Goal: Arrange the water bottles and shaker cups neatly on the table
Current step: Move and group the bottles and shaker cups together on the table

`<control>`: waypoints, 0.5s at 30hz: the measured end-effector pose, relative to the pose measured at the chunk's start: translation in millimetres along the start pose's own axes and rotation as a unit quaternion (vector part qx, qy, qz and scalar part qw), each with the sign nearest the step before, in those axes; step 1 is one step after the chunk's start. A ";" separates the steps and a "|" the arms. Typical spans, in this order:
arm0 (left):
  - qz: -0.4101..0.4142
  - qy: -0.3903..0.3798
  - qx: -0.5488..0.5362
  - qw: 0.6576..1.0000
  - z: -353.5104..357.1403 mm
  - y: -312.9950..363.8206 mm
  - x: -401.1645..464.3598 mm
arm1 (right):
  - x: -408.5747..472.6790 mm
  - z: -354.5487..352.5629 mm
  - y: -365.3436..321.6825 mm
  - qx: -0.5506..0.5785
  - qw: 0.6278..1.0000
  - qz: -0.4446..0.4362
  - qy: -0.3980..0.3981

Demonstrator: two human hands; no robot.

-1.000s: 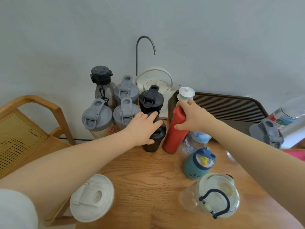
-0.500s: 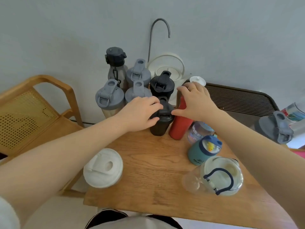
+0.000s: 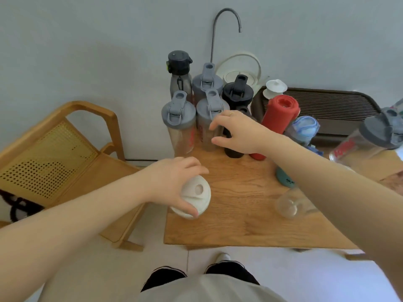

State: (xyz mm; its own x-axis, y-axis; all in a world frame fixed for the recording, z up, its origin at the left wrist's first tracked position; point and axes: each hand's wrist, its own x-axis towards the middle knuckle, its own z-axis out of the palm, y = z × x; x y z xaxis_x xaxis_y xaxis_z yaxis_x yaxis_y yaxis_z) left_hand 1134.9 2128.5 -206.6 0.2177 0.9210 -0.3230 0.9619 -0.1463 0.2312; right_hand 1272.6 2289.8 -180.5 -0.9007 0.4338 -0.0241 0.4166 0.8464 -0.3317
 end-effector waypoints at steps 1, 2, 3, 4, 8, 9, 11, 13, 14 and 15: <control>0.004 -0.002 0.008 1.000 6.3 -0.8 -6.1 | -2.0 6.0 -6.1 0.011 1.000 0.012 -0.005; 0.002 -0.008 0.012 1.000 13.5 -2.7 -10.8 | -4.4 12.7 -11.7 0.019 0.999 0.024 -0.009; 0.000 -0.011 0.018 1.000 19.6 -3.8 -14.1 | -7.1 19.0 -17.0 0.026 0.999 0.036 -0.012; 0.000 -0.010 0.027 1.000 25.7 -5.5 -15.6 | -10.4 24.9 -21.7 0.030 0.998 0.049 -0.010; 0.005 0.018 0.018 1.000 38.2 -8.3 -12.6 | -33.5 43.6 -35.5 0.029 0.995 0.088 0.040; 0.003 0.025 0.003 1.000 38.6 -7.9 -9.9 | -42.5 46.2 -37.4 0.020 0.993 0.095 0.067; 0.000 0.039 -0.019 0.999 38.7 -4.2 -3.3 | -64.2 49.9 -37.5 -0.013 0.984 0.122 0.133; -0.001 0.053 -0.024 0.998 38.3 0.5 6.0 | -89.4 48.1 -33.9 -0.047 0.960 0.179 0.211; -0.002 0.058 -0.028 0.998 37.7 3.3 10.8 | -101.9 44.6 -30.2 -0.061 0.942 0.212 0.252; -0.001 0.061 -0.033 0.998 37.3 6.4 15.8 | -113.9 39.6 -25.2 -0.076 0.922 0.244 0.290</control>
State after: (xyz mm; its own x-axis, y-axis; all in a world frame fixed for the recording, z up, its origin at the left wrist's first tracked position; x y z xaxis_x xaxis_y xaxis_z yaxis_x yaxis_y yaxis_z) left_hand 1150.7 2128.6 -244.5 0.1904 0.9588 -0.2107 0.9481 -0.1239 0.2927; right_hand 1359.8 2206.9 -206.7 -0.4009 0.8301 0.3875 0.8073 0.5201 -0.2788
